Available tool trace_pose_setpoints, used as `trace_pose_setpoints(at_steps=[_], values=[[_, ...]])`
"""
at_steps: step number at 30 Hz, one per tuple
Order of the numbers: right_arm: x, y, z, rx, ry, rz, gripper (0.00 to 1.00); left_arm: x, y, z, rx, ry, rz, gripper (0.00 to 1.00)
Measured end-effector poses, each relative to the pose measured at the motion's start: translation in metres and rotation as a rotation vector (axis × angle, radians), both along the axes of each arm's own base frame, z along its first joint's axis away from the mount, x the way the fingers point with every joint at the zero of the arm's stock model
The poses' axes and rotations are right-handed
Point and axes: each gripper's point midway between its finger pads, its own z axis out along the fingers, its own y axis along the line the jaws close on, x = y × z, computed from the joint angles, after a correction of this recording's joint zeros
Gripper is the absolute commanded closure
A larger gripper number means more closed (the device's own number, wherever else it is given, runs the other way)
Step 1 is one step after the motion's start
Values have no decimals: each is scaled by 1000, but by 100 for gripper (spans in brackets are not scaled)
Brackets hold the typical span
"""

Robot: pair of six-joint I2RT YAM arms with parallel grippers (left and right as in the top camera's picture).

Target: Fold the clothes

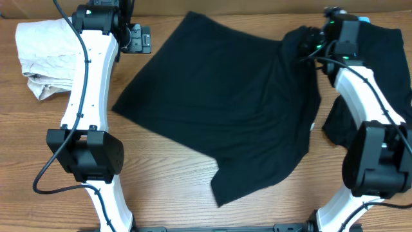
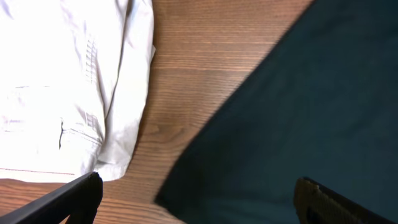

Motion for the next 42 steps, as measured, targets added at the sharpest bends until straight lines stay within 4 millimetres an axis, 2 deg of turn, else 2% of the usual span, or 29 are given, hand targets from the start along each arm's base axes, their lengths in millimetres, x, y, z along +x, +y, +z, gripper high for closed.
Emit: trace_pose_setpoints(at_steps=[2,5,6,8,13,14,17,19,23,25,28,35,38,41,42], values=[[-5,-15,-5,2,28,-27,76,1,0,1,0,-7,0,0],[-11,-28,-16,8,72,-53,76,3,0,1,1,-11,-2,0],[-11,-30,-18,5,77,-56,81,3,0,2,1,-13,-2,0],[-12,-31,-18,3,78,-54,96,3,0,1,1,-13,-3,0],[-10,-29,-17,-4,67,-42,94,3,0,1,1,-13,-2,0],[-8,-29,-16,-4,58,-40,89,3,0,1,1,-13,-2,0],[-1,-30,-23,-7,46,-38,63,2,0,1,1,-10,-2,0],[6,-31,-30,-12,28,-36,52,2,0,1,1,-9,-3,0],[23,-33,-59,-16,10,-33,43,2,0,1,1,-8,-3,0],[28,-34,-76,-18,11,-33,43,2,0,1,1,-8,-2,0],[36,-36,-90,-24,-5,-31,43,2,0,1,1,-8,-2,0],[51,-37,-93,-41,-83,-24,44,2,0,1,1,-8,-3,0],[54,-35,-100,-45,-93,-17,46,2,0,1,1,-8,-2,0],[55,-30,-111,-48,-86,-3,51,2,0,1,1,-9,-3,0],[55,-28,-115,-50,-82,4,55,2,0,1,1,-9,-3,0]])
